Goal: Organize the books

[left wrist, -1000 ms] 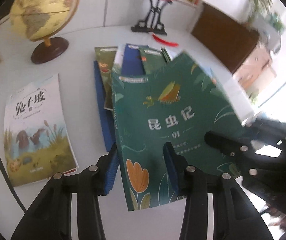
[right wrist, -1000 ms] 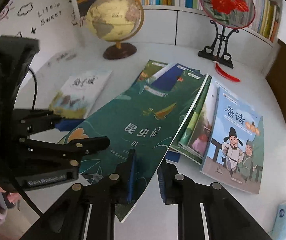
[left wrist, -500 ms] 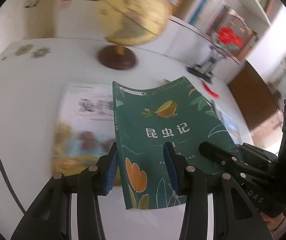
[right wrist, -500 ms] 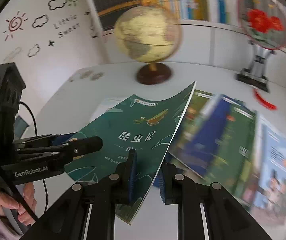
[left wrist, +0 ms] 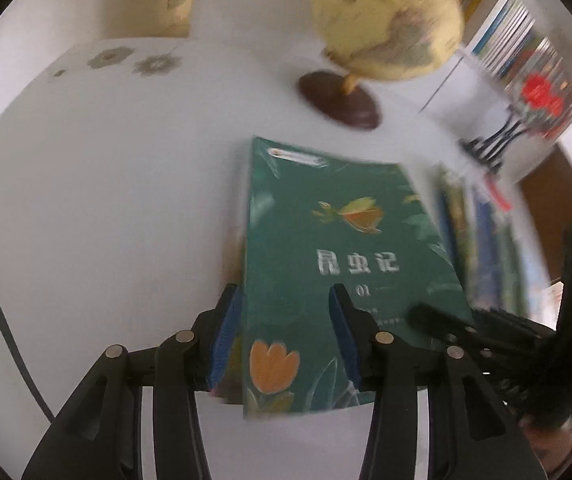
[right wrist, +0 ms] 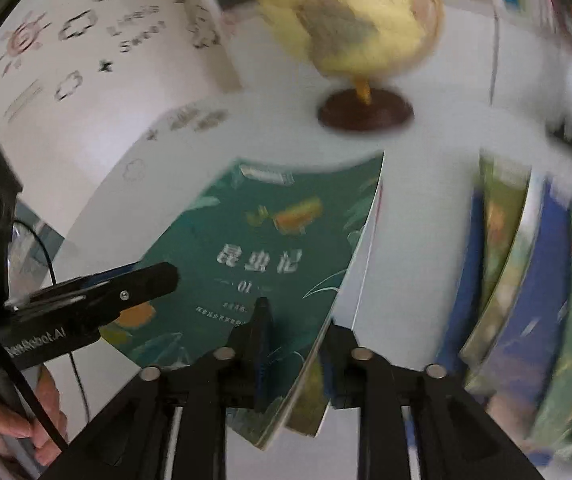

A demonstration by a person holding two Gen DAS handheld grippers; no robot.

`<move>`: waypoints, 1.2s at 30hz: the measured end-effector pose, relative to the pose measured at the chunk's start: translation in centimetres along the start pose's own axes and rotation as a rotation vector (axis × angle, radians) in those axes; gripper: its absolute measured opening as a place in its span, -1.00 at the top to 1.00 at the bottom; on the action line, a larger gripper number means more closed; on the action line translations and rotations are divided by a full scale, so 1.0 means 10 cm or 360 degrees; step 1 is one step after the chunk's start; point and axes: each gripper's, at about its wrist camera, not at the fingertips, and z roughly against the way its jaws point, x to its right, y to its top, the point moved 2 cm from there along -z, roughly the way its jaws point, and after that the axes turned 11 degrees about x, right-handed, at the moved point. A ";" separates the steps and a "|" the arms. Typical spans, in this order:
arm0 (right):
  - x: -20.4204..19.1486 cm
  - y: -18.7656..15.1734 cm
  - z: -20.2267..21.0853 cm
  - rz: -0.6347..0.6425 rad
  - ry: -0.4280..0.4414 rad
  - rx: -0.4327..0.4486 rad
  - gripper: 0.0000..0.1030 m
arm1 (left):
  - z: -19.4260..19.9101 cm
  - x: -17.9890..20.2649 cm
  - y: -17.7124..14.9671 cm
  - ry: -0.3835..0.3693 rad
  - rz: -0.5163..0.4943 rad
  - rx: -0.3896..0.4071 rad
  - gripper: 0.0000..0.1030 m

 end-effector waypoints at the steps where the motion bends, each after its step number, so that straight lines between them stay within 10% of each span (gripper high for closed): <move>1: 0.09 -0.04 -0.07 -0.0093 0.0035 -0.0084 0.47 | -0.01 -0.09 0.01 0.0025 0.0013 -0.0021 0.10; 3: 0.26 -0.16 -0.18 -0.0268 0.0041 -0.0241 0.43 | 0.03 -0.28 0.01 0.0070 0.0037 -0.0029 -0.04; 13: 0.49 -0.21 0.70 -0.0345 -0.0029 -0.0041 0.11 | 0.40 -0.91 -0.11 0.0184 -0.0011 -0.0011 -0.23; 36: -0.08 -0.64 1.84 -0.0386 -0.0189 0.0350 0.06 | 1.46 0.02 -0.12 -0.0151 -0.0300 0.0225 -0.37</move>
